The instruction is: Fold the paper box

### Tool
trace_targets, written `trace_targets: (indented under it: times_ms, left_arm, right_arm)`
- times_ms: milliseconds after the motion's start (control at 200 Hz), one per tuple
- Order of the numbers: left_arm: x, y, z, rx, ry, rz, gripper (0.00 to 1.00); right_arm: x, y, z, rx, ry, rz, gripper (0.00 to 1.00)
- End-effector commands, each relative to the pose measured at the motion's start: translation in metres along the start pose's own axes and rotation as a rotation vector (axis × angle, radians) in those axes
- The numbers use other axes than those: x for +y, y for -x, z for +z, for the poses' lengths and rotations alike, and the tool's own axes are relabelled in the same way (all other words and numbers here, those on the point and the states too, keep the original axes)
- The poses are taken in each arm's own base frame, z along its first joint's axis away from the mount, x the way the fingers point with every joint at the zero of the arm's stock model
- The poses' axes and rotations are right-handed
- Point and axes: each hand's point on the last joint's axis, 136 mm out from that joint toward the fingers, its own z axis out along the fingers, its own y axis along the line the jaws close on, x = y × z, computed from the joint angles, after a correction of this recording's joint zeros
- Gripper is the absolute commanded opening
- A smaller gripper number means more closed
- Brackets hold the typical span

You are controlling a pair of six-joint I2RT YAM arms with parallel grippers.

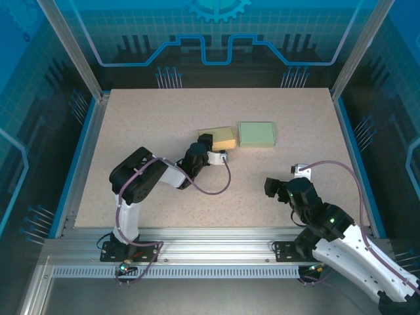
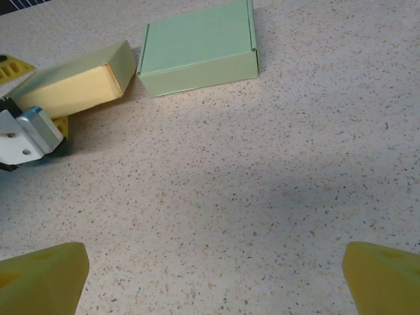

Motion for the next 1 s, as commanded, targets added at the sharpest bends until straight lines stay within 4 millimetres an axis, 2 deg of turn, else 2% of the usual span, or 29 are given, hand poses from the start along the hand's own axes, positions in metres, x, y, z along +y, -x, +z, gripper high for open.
trace_targets:
  times_ms: [0, 145, 185, 230, 295, 415, 505, 600, 675, 850, 996]
  left_arm:
    - [0.011, 0.005, 0.000, -0.035, 0.032, 0.007, 0.81]
    - [0.003, -0.004, -0.009, -0.003, 0.023, 0.024, 0.91]
    - [0.007, -0.007, -0.015, 0.016, 0.042, 0.025, 0.98]
    - [0.012, -0.012, -0.023, 0.039, 0.068, 0.012, 0.99]
    - [0.017, -0.014, -0.040, 0.053, 0.093, -0.025, 0.99]
    - [0.011, -0.017, -0.075, 0.099, 0.040, -0.113, 0.99]
    - [-0.001, -0.017, -0.102, 0.139, -0.050, -0.209, 0.99]
    - [-0.010, -0.017, -0.133, 0.176, -0.199, -0.400, 0.99]
    - [0.002, -0.015, -0.153, 0.182, -0.223, -0.557, 0.99]
    - [0.051, -0.024, -0.192, 0.141, -0.056, -0.825, 0.99]
    - [0.077, -0.037, -0.220, 0.104, 0.038, -1.004, 0.99]
  right_arm:
    - [-0.005, 0.006, -0.002, -0.022, -0.030, 0.008, 1.00]
    - [-0.003, 0.006, -0.001, -0.020, -0.021, 0.005, 1.00]
    - [-0.003, 0.006, -0.002, -0.018, -0.022, 0.004, 1.00]
    - [-0.003, 0.006, -0.003, -0.017, -0.022, 0.005, 1.00]
    - [-0.004, 0.007, -0.004, -0.020, -0.028, 0.011, 1.00]
    - [-0.002, 0.012, -0.005, -0.030, -0.023, 0.013, 1.00]
    - [0.000, 0.017, -0.007, -0.036, -0.019, 0.009, 1.00]
    - [0.002, 0.022, -0.008, -0.035, -0.023, -0.002, 1.00]
    - [0.004, 0.025, -0.008, -0.028, -0.030, -0.020, 1.00]
    - [0.003, 0.032, -0.005, -0.027, -0.076, -0.064, 1.00]
    - [-0.011, 0.042, 0.000, -0.085, -0.178, -0.051, 1.00]
